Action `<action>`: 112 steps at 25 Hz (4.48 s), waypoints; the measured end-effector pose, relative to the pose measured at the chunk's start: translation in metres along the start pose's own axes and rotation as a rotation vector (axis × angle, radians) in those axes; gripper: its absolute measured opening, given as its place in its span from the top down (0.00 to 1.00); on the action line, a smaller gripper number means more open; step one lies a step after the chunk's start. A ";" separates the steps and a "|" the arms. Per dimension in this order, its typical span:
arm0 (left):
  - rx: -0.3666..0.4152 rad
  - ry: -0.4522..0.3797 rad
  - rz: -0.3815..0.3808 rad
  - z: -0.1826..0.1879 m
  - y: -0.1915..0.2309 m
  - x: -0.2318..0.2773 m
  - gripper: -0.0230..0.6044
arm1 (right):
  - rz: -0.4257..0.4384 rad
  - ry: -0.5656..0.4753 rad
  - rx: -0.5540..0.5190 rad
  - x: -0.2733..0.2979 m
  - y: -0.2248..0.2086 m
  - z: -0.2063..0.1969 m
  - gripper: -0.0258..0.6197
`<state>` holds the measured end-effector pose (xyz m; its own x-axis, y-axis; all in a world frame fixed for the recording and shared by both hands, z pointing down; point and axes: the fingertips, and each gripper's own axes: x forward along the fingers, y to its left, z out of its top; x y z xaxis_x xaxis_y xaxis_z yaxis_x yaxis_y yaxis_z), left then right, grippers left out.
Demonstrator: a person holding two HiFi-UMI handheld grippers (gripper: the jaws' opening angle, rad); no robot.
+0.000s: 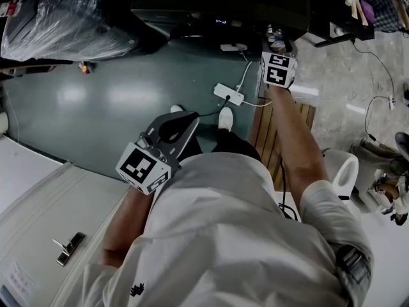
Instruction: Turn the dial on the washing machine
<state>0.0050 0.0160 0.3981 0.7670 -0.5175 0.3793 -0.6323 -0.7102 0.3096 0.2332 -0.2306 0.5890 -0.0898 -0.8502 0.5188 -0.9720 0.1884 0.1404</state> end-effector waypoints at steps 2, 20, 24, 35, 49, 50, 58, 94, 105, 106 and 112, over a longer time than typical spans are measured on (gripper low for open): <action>-0.001 0.002 -0.002 0.000 0.001 0.001 0.87 | -0.001 0.015 -0.034 0.008 0.004 -0.004 0.54; -0.010 -0.004 0.014 0.000 0.004 -0.003 0.87 | -0.005 0.028 0.342 0.013 -0.012 0.000 0.55; -0.008 -0.002 0.015 0.000 0.004 -0.004 0.87 | 0.009 0.021 0.332 0.013 -0.011 -0.001 0.55; -0.008 -0.003 0.015 0.001 0.005 -0.004 0.87 | 0.028 0.012 0.183 0.008 -0.007 0.002 0.55; -0.010 -0.007 0.007 0.000 0.006 -0.004 0.87 | -0.025 0.018 -0.026 0.005 0.001 0.004 0.55; -0.010 -0.007 0.008 0.000 0.006 -0.004 0.87 | -0.030 0.020 -0.022 0.007 0.001 0.003 0.55; -0.017 -0.002 0.017 -0.003 0.009 -0.005 0.87 | -0.073 0.026 0.052 0.015 -0.007 -0.005 0.55; 0.059 -0.008 -0.060 0.012 0.004 0.026 0.87 | 0.227 0.058 0.137 -0.119 0.017 -0.028 0.92; 0.096 -0.007 -0.061 0.026 0.000 0.041 0.88 | 0.431 -0.001 0.076 -0.221 0.047 0.008 0.96; 0.095 -0.009 -0.057 0.027 0.000 0.040 0.88 | 0.439 -0.008 0.070 -0.227 0.047 0.011 0.96; 0.078 -0.005 -0.034 0.024 0.002 0.032 0.88 | 0.467 -0.049 0.070 -0.256 0.046 0.029 0.96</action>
<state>0.0307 -0.0131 0.3898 0.7887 -0.4943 0.3655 -0.5953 -0.7626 0.2533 0.2052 -0.0188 0.4386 -0.5296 -0.7049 0.4719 -0.8371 0.5241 -0.1567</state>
